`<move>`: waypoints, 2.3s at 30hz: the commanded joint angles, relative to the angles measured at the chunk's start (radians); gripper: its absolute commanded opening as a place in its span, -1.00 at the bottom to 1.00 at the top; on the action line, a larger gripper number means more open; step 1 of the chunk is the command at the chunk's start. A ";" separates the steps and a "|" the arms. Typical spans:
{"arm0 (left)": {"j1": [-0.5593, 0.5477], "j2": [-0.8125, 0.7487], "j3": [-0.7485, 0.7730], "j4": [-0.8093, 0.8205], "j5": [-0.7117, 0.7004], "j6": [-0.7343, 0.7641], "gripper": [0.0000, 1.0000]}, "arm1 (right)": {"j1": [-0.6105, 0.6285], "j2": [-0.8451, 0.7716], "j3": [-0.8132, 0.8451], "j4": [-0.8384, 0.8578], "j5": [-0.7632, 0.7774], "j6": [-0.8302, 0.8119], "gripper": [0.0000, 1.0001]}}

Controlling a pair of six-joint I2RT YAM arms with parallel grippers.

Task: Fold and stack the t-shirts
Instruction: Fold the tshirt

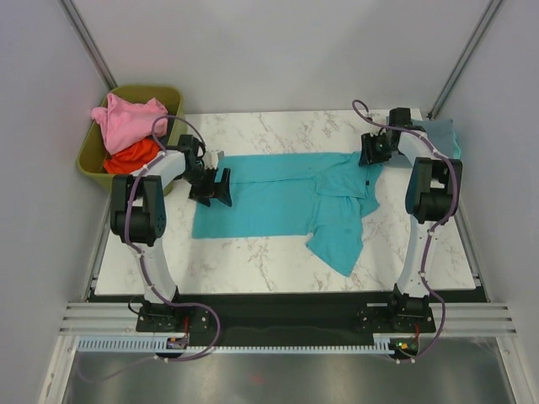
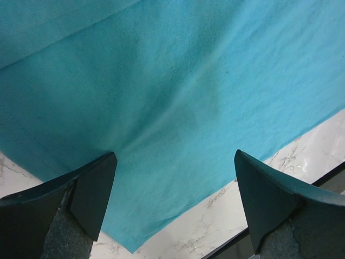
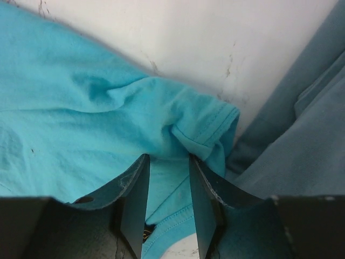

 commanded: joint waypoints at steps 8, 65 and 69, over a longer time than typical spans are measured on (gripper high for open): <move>0.042 -0.014 -0.004 0.011 0.005 -0.019 0.99 | 0.011 0.031 0.035 0.020 -0.034 0.040 -0.13; 0.032 -0.065 0.179 -0.097 -0.238 0.021 0.99 | 0.043 0.062 0.172 0.006 0.026 -0.026 -0.11; -0.025 -0.179 0.242 -0.118 -0.207 0.035 0.99 | 0.043 -0.177 0.051 -0.002 -0.009 -0.063 -0.08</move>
